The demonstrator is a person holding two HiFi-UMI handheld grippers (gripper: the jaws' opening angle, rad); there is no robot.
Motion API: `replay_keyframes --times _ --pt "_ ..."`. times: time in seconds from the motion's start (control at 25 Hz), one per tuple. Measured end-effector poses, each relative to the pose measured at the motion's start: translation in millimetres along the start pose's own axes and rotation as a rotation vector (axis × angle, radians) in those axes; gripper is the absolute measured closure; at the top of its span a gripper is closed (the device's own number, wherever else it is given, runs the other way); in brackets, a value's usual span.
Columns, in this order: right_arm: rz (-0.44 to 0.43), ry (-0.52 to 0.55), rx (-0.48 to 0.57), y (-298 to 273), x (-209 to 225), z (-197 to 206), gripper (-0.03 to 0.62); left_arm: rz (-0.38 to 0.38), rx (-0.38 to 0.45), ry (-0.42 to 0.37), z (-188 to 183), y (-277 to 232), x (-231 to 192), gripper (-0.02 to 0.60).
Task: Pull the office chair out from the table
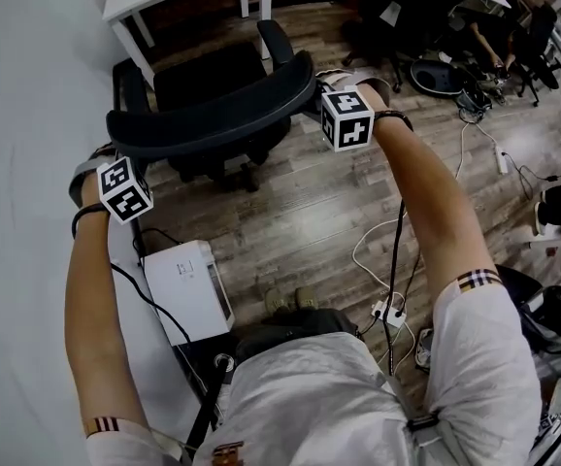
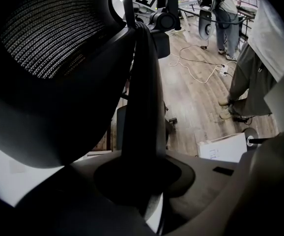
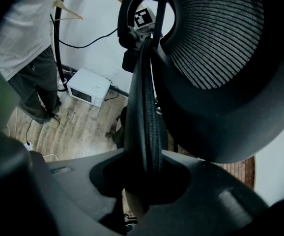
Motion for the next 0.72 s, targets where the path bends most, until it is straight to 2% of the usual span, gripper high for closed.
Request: replay_keyframes --times 0.36,0.6,0.72 --pt "0.003 -0.001 0.001 17.1 -27.4 -6.9 0.511 -0.014 -0.001 0.001 -4.2 16.5 26.3 0.508" --pt "-0.009 -0.047 0.005 21.8 -27.4 -8.4 0.479 -0.001 0.006 0.005 -6.8 21.0 29.7 0.472" --pt "-0.004 -0.068 0.005 20.3 -27.1 -9.8 0.439 0.002 0.017 0.012 -6.0 22.1 29.0 0.46"
Point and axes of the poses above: the fingertips, and each gripper's own axes: y backward along the fingers, x to its right, z out of its underside, the point moved 2 cm from there along y, backward along the fingers, and after that the axes turned 3 degrees about -y, right-handed, at the moved point
